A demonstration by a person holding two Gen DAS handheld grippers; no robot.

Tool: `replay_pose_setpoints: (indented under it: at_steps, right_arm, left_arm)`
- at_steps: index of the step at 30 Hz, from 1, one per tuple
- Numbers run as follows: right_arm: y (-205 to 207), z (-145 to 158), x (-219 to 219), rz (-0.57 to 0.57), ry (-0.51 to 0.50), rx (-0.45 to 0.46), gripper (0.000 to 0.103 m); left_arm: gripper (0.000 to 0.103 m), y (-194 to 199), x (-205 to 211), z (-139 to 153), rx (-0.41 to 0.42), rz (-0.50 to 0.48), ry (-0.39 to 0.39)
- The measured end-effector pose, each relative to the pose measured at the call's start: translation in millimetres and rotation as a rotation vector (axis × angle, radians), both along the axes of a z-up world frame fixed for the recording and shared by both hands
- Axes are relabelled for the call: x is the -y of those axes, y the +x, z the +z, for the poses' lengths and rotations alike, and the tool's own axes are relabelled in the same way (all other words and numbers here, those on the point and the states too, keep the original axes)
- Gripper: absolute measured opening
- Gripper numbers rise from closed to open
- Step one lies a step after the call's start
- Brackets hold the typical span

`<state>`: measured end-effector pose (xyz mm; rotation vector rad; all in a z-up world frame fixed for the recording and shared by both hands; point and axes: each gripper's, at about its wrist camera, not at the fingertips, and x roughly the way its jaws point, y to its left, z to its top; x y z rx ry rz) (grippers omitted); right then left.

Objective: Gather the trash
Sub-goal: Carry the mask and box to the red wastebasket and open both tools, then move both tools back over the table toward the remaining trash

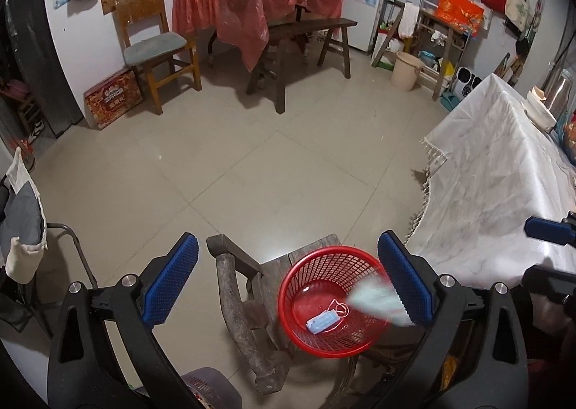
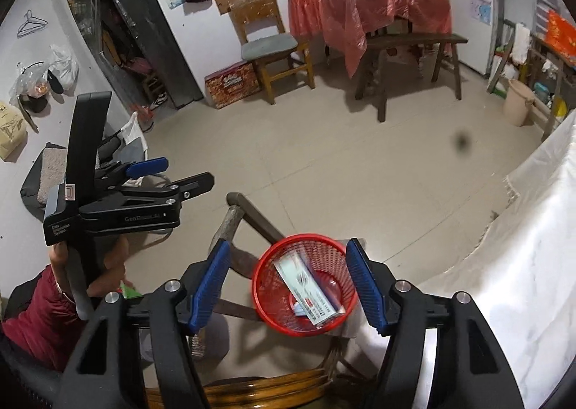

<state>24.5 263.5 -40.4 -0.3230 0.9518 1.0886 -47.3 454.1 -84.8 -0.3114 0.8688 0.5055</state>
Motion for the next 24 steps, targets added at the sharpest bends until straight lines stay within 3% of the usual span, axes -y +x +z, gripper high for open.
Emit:
replay_pose_setpoints:
  at_steps: [10,24]
  right_arm:
    - [10,12,57,-0.090,0.043,0.046,0.067]
    - [28,47,150,-0.262,0.156,0.134,0.077]
  left_arm:
    - [0.096,12,28,10,0.016,-0.070,0.013]
    - [0.096,31,96,55,0.091,-0.214,0.066]
